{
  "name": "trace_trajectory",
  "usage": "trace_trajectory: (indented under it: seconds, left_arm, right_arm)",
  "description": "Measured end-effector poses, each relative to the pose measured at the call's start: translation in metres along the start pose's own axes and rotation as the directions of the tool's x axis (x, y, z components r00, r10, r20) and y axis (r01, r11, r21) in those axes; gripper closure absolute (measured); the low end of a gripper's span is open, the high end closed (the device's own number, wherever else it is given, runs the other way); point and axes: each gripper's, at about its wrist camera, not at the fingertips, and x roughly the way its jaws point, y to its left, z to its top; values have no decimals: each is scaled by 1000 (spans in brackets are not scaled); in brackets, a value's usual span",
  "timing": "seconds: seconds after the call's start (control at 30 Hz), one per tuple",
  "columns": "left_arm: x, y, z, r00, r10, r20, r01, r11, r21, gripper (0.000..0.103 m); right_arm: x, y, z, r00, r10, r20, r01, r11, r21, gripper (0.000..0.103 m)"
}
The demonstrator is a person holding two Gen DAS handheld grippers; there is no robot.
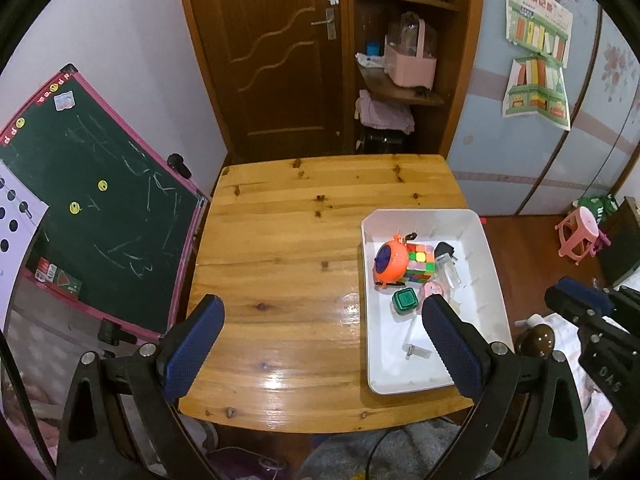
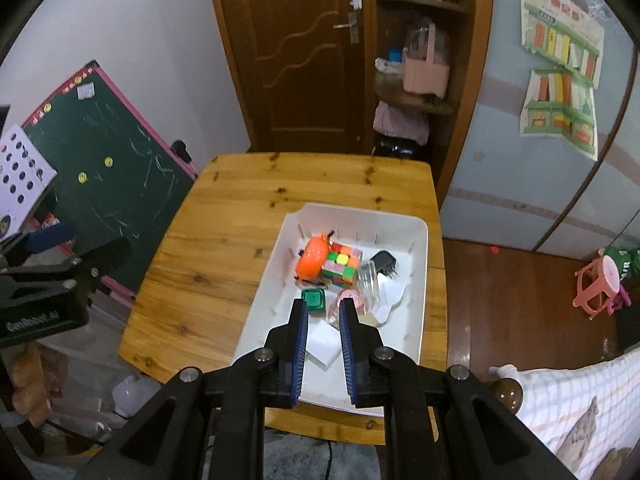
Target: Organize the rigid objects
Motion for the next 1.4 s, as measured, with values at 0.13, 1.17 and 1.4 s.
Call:
trace_trajectory:
  seconds: [0.13, 1.17, 1.4]
  left_arm:
    - [-7, 9, -3, 1000, 8, 13, -7, 1000, -13, 3]
    - [-23, 41, -16, 997, 36, 69, -31, 997, -72, 3]
    - [-23, 41, -17, 996, 47, 69, -42, 996, -77, 3]
  right_arm:
    - [-17, 8, 4, 1000, 7, 19, -8, 999, 36, 79]
    - [-50, 51, -9, 988, -79, 132, 66, 993, 94, 73]
    - [-49, 51, -6, 989, -76, 124, 65, 994, 91, 73]
